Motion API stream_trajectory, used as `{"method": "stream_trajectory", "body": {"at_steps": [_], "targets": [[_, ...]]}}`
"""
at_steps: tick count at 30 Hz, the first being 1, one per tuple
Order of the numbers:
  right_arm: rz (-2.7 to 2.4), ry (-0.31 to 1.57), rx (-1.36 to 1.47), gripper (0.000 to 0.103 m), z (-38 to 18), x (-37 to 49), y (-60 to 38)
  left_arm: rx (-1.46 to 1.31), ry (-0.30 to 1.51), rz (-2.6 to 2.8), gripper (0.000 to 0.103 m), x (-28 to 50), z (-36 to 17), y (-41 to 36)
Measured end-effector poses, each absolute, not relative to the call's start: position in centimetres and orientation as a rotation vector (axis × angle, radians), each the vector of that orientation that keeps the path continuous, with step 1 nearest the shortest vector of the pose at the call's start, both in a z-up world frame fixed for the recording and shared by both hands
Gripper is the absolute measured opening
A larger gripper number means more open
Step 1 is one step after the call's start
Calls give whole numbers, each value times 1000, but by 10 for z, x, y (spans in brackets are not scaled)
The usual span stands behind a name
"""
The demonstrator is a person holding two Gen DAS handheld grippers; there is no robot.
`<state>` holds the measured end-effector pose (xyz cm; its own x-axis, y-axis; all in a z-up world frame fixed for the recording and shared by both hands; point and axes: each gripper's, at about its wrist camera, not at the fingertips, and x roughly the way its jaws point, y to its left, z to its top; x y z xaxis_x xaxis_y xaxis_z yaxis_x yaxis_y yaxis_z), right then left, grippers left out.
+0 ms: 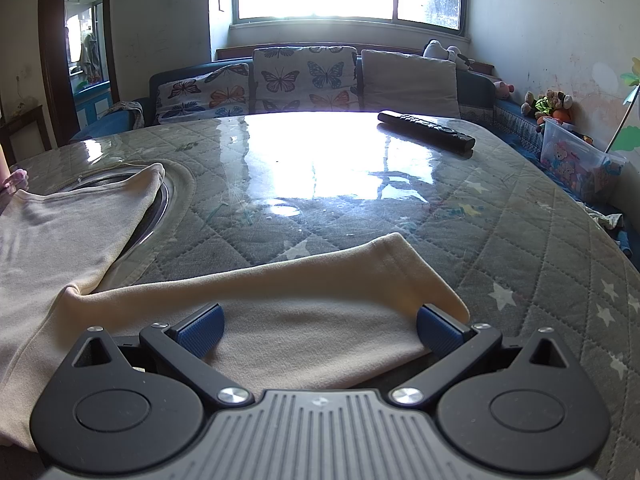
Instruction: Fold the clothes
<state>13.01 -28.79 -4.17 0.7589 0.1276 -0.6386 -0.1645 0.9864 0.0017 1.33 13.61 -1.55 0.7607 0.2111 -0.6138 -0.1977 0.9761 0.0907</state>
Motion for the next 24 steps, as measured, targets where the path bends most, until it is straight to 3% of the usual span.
{"method": "stream_trajectory", "body": {"at_steps": [18,24], "targets": [[143,664,-108,102,-27,117,-283,114,635,-40,78,2,-4,69],[83,658,-63,87,-22,111,-304,134,636,-160,82,9,-8,31]]}}
